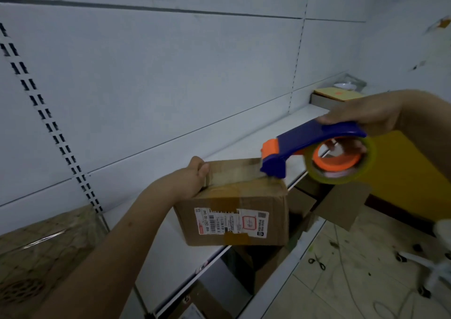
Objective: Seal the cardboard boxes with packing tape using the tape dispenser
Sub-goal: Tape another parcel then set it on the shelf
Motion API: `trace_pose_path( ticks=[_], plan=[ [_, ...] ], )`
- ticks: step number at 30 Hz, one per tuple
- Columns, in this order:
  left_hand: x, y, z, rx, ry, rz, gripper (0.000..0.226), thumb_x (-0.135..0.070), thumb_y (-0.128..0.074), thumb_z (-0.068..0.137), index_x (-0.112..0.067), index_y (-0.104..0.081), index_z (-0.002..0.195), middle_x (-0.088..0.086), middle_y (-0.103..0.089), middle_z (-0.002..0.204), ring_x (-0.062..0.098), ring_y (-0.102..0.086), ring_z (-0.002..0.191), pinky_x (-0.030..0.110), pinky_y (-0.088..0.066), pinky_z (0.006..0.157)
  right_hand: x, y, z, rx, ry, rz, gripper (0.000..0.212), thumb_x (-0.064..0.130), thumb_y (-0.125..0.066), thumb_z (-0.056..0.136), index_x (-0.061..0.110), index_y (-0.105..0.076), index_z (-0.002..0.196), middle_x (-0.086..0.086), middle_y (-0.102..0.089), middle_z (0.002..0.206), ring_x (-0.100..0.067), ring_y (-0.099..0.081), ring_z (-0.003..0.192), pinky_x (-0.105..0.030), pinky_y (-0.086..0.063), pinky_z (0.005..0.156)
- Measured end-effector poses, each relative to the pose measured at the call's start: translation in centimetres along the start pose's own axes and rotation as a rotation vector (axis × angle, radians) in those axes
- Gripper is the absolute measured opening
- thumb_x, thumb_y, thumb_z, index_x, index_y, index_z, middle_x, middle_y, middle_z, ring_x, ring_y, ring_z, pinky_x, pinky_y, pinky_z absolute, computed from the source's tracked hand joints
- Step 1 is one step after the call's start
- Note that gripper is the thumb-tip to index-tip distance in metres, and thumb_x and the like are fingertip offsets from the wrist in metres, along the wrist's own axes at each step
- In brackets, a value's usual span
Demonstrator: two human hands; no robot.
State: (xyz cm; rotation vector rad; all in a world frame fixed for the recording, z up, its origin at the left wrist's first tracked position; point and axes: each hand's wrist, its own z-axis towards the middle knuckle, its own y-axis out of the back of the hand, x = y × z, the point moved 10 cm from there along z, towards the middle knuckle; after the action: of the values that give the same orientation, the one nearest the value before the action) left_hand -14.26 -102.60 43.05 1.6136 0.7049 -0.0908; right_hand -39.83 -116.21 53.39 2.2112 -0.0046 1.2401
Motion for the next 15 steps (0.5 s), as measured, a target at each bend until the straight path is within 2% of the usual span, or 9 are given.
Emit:
trace_pose_path(
  ticks=[1,3,5,7,9,11,12,13,15],
  plan=[
    [0.1,0.1,0.0,-0.001,0.0,0.003,0.042,-0.044,-0.014,0.107,-0.017,-0.033,0.133,0.014,-0.06,0.112,0.028,-0.058,0.101,0.037,-0.04,0.087,-1.0,2.2,-0.5,-0.105,0.023,0.07,0.051,0.042,-0.065,0.073,-0.004,-0.06,0.093,-0.01,-0.065,0.06,-0.018,-0.062,0.049,-0.025,-0.052,0.049],
    [0.1,0.1,0.1,-0.006,-0.007,0.005,0.042,-0.046,-0.014,0.107,-0.018,-0.032,0.133,0.012,-0.059,0.111,0.026,-0.057,0.1,0.036,-0.041,0.087,-3.8,5.4,-1.4,-0.254,0.028,0.121,0.063,0.039,-0.072,0.067,-0.007,-0.061,0.109,-0.011,-0.07,0.075,-0.023,-0.067,0.064,-0.032,-0.056,0.063],
    [-0.2,-0.2,0.2,-0.017,-0.025,0.011,0.041,-0.046,-0.015,0.107,-0.019,-0.033,0.133,0.011,-0.061,0.11,0.025,-0.059,0.098,0.038,-0.044,0.088,-6.3,5.4,-1.6,-0.261,0.001,0.116,0.07,0.038,-0.074,0.069,-0.009,-0.059,0.118,-0.009,-0.071,0.085,-0.022,-0.069,0.073,-0.034,-0.057,0.07],
    [-0.4,-0.4,0.5,-0.029,-0.033,0.011,0.041,-0.046,-0.015,0.106,-0.021,-0.033,0.133,0.01,-0.061,0.108,0.024,-0.059,0.096,0.038,-0.044,0.086,-8.0,4.2,-1.2,-0.233,-0.007,0.149,0.069,0.041,-0.073,0.07,-0.006,-0.059,0.119,-0.006,-0.072,0.087,-0.02,-0.069,0.078,-0.034,-0.057,0.075],
    [-0.3,-0.4,0.8,-0.033,-0.026,0.01,0.04,-0.046,-0.016,0.106,-0.023,-0.032,0.134,0.008,-0.059,0.108,0.021,-0.057,0.094,0.035,-0.041,0.083,-8.8,2.9,-1.1,-0.204,-0.003,0.198,0.059,0.045,-0.077,0.07,0.0,-0.065,0.105,-0.006,-0.072,0.08,-0.018,-0.069,0.071,-0.031,-0.059,0.07],
    [0.1,-0.2,0.9,-0.05,-0.01,0.003,0.04,-0.047,-0.017,0.106,-0.024,-0.034,0.134,0.009,-0.059,0.11,0.022,-0.056,0.094,0.035,-0.04,0.084,-8.7,0.4,-1.2,-0.076,0.003,0.206,0.046,0.05,-0.077,0.075,0.004,-0.072,0.081,-0.01,-0.067,0.063,-0.017,-0.064,0.052,-0.025,-0.055,0.052],
    [0.3,-0.2,1.0,-0.067,-0.006,0.002,0.04,-0.047,-0.017,0.106,-0.025,-0.035,0.134,0.01,-0.06,0.113,0.023,-0.057,0.097,0.036,-0.041,0.085,-8.6,-0.8,-1.4,-0.007,0.013,0.21,0.047,0.053,-0.077,0.072,0.006,-0.073,0.074,-0.013,-0.065,0.057,-0.018,-0.062,0.046,-0.024,-0.052,0.046],
    [0.4,-0.1,1.1,-0.088,-0.005,0.003,0.041,-0.048,-0.018,0.106,-0.026,-0.037,0.135,0.011,-0.06,0.116,0.024,-0.057,0.1,0.037,-0.042,0.088,-8.8,-1.9,-1.5,0.038,0.013,0.232,0.053,0.056,-0.081,0.066,0.004,-0.074,0.073,-0.015,-0.064,0.057,-0.018,-0.061,0.044,-0.024,-0.052,0.044],
    [0.4,0.5,1.1,-0.144,0.006,0.053,0.047,-0.05,-0.02,0.104,-0.027,-0.038,0.14,0.013,-0.057,0.128,0.029,-0.055,0.112,0.042,-0.043,0.097,-9.7,-3.7,-1.4,0.095,0.0,0.27,0.07,0.058,-0.087,0.056,-0.003,-0.069,0.087,-0.018,-0.067,0.067,-0.02,-0.065,0.051,-0.025,-0.054,0.048]
  ],
)
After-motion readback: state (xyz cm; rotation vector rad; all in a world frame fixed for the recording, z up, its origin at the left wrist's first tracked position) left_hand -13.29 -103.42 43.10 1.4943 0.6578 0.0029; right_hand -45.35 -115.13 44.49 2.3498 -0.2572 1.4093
